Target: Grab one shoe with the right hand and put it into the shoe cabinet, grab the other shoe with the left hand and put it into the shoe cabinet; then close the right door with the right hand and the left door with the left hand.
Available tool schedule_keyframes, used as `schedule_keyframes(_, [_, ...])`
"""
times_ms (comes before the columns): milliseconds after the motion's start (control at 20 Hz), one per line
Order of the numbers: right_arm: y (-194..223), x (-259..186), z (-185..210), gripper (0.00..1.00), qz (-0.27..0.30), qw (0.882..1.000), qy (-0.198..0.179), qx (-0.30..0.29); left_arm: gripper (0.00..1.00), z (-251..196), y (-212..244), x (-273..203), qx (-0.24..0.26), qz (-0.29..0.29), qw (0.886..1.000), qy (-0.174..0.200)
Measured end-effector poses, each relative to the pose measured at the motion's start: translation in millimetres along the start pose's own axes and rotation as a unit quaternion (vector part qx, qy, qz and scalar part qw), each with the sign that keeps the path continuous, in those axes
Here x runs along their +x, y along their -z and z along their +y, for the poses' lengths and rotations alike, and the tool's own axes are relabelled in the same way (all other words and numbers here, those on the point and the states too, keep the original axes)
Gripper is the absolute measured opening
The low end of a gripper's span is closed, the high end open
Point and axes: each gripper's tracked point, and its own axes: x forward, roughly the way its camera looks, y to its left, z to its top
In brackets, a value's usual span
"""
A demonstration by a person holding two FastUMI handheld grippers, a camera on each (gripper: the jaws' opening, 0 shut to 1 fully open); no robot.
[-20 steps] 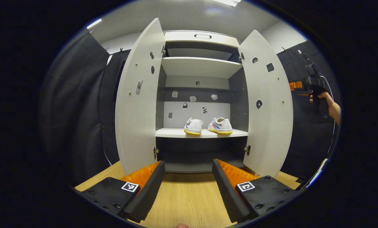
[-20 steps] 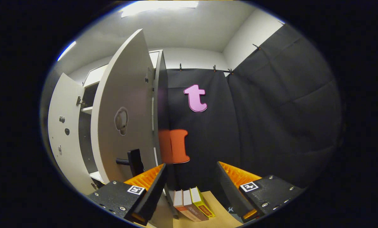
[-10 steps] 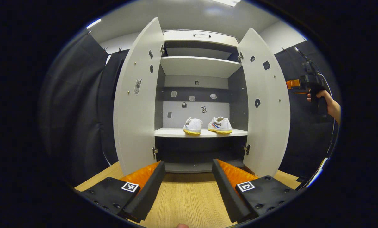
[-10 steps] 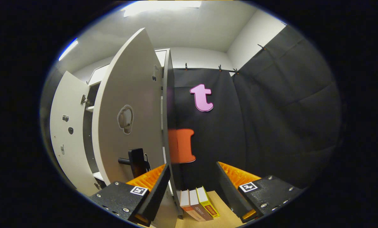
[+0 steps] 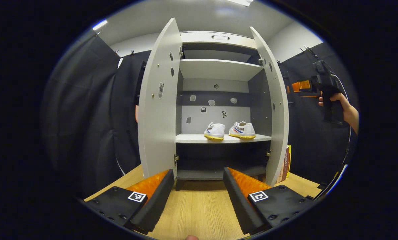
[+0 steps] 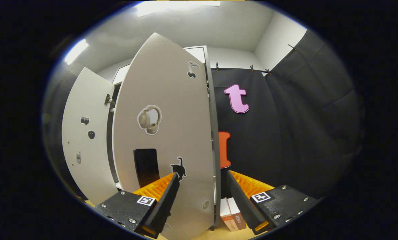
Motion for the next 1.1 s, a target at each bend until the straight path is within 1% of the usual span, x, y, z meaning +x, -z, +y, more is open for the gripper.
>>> schedule_keyframes(50, [2,7,11,0.89,0.002,1.000,-0.010,0.002,0.97,5,-1,-2,0.002,-0.001,1.000,-0.005])
schedule_keyframes(100, [6,15,24,0.99,0.005,1.000,-0.022,0.004,0.97,10,-1,-2,0.003,-0.002,1.000,-0.009])
schedule_keyframes(150, [10,23,38,0.90,0.009,0.999,-0.034,0.007,0.97,15,-4,-3,0.005,-0.003,1.000,-0.014])
schedule_keyframes(200, [14,32,50,0.91,0.013,0.999,-0.043,0.008,0.97,20,-4,-4,0.005,-0.004,1.000,-0.018])
schedule_keyframes(250, [16,41,57,0.99,0.012,0.999,-0.042,0.006,0.97,22,-3,-6,0.005,-0.003,1.000,-0.021])
schedule_keyframes(300, [18,46,59,1.00,0.012,0.999,-0.037,0.003,0.94,25,-2,-7,0.004,-0.002,1.000,-0.023])
schedule_keyframes(350, [21,51,59,0.92,0.015,0.999,-0.036,0.005,0.94,27,-1,-7,0.005,0.000,1.000,-0.025])
schedule_keyframes(450, [25,53,56,0.93,0.018,0.999,-0.033,0.020,0.99,33,-1,-8,0.006,0.000,1.000,-0.031])
schedule_keyframes(500, [25,51,54,0.92,0.017,0.999,-0.031,0.024,0.97,34,-1,-9,0.006,0.000,0.999,-0.033])
schedule_keyframes(550, [26,48,49,0.92,0.016,0.999,-0.026,0.026,0.99,34,-1,-9,0.005,0.001,0.999,-0.033])
schedule_keyframes(600, [26,42,45,0.92,0.015,0.999,-0.022,0.026,0.94,33,-2,-8,0.004,0.001,0.999,-0.032])
schedule_keyframes(650, [26,35,41,0.92,0.013,0.999,-0.018,0.027,0.97,31,-3,-6,0.002,0.000,1.000,-0.030])
schedule_keyframes(750, [25,18,36,0.93,0.008,1.000,-0.014,0.027,0.97,25,-8,-2,-0.001,-0.004,1.000,-0.024])
schedule_keyframes(800, [26,7,34,0.93,0.006,1.000,-0.011,0.024,0.94,25,-15,1,-0.004,-0.008,1.000,-0.021])
schedule_keyframes(950, [29,-30,34,0.93,-0.006,1.000,0.002,0.001,0.97,16,-25,16,-0.006,-0.018,1.000,-0.004])
schedule_keyframes(1000, [34,-42,34,0.93,-0.006,1.000,0.007,-0.009,0.94,10,-28,18,-0.008,-0.021,1.000,0.002])
schedule_keyframes(1100, [47,-68,41,0.93,-0.005,1.000,0.013,-0.024,0.94,2,-33,20,-0.010,-0.026,1.000,0.009])
